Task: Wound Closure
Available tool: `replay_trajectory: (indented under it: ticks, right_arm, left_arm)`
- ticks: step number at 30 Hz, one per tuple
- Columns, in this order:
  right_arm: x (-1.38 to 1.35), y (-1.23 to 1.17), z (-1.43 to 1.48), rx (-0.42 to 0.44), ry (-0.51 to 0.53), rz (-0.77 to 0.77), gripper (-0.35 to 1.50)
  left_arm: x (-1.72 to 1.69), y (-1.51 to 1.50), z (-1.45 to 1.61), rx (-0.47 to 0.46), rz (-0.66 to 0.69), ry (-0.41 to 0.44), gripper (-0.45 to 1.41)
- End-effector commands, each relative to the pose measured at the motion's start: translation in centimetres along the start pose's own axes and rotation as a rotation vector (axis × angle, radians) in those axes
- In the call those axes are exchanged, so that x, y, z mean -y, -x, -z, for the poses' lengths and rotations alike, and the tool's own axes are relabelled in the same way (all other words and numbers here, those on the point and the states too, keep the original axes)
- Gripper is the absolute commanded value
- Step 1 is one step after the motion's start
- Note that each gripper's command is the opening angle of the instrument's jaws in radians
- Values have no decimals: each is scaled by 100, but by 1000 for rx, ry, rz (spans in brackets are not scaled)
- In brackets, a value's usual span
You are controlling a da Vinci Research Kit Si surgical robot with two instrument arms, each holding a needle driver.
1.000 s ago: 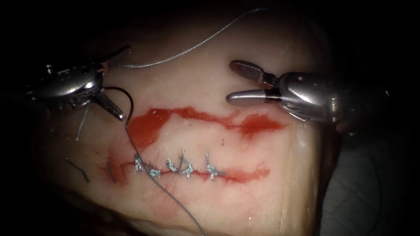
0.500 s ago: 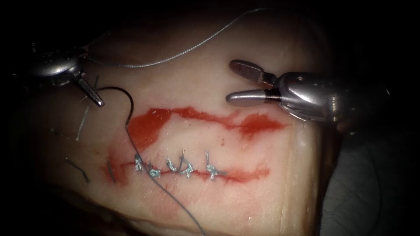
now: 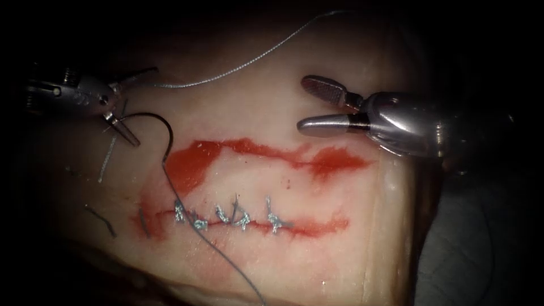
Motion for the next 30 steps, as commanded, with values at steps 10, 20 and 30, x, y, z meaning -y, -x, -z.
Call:
replay_trajectory:
  ticks: [10, 20, 30]
  right_arm:
    - [-4, 16, 2, 8, 12, -27, 147]
    - [-5, 18, 2, 8, 13, -30, 147]
    - [-6, 17, 3, 8, 14, -28, 145]
  left_arm:
    - [-11, -26, -12, 35, 27, -57, 60]
    - [-16, -44, -11, 121, 102, -250, 68]
    - [-27, -42, -30, 143, 209, -441, 28]
